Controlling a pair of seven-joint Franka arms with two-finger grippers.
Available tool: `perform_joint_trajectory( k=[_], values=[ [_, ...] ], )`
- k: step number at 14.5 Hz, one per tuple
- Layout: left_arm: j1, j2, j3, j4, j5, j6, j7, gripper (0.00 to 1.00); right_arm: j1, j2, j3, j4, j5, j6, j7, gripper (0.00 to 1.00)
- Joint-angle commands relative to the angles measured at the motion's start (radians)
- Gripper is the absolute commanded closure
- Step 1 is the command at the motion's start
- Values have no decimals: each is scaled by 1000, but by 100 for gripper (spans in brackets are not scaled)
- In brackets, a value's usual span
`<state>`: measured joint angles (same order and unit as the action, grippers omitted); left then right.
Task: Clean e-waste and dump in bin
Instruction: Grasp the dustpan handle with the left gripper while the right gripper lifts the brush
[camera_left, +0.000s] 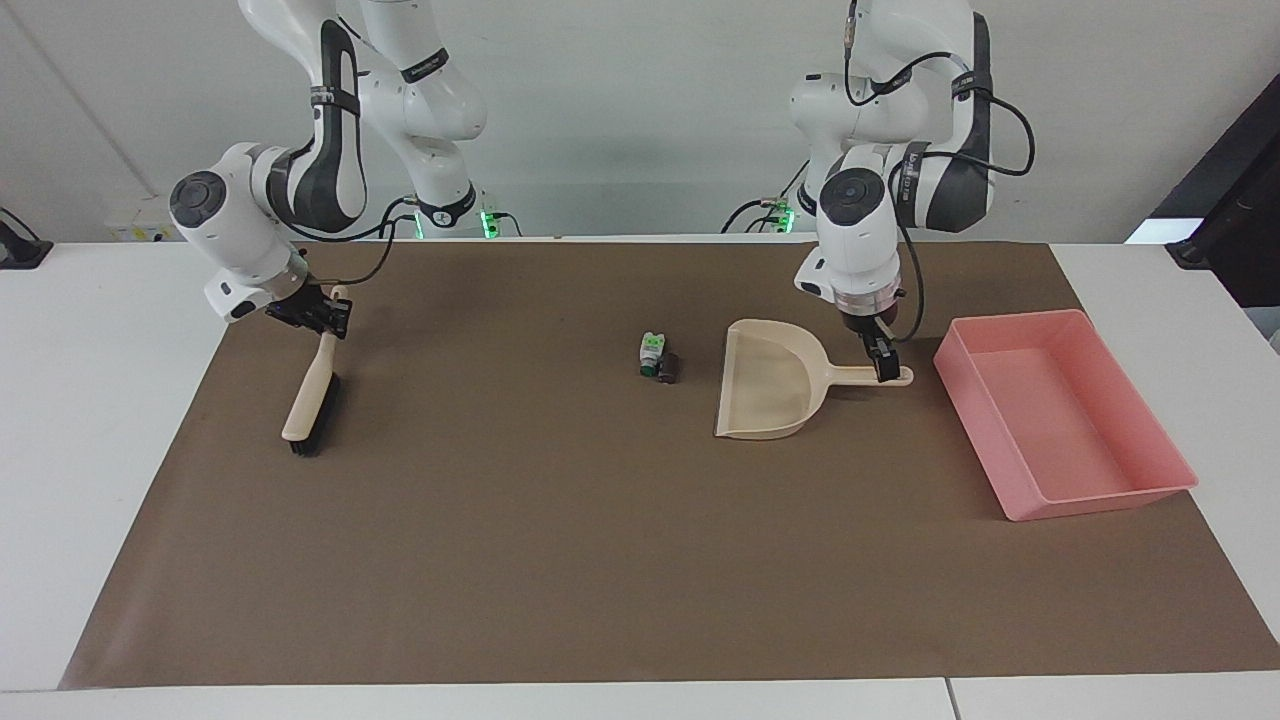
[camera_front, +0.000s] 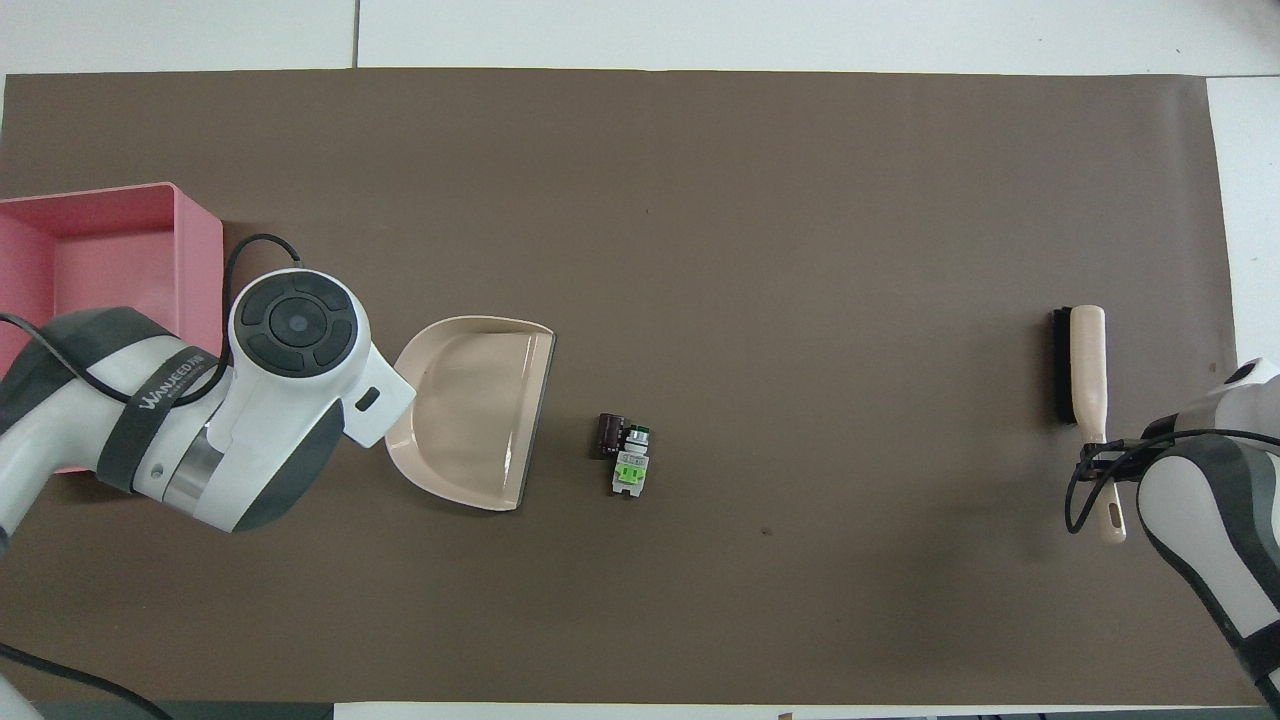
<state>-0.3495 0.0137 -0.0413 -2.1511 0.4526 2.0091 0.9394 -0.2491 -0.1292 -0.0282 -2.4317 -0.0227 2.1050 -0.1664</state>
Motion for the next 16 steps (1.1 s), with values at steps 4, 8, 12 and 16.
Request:
perform_joint_trajectory(
  k=[4, 8, 12, 16],
  values=[
    [-58, 60, 12, -52, 72, 83, -88, 12, 104, -15, 11, 131, 12, -178, 82, 100],
    [-88, 88, 12, -59, 81, 82, -136, 13, 322, -63, 13, 154, 12, -293, 273, 100],
    [-88, 88, 11, -56, 81, 80, -134, 55, 562, -75, 14, 146, 14, -306, 552, 100],
    [-85, 57, 11, -41, 81, 57, -117, 93, 784, -41, 16, 137, 78, -251, 841, 100]
  ],
)
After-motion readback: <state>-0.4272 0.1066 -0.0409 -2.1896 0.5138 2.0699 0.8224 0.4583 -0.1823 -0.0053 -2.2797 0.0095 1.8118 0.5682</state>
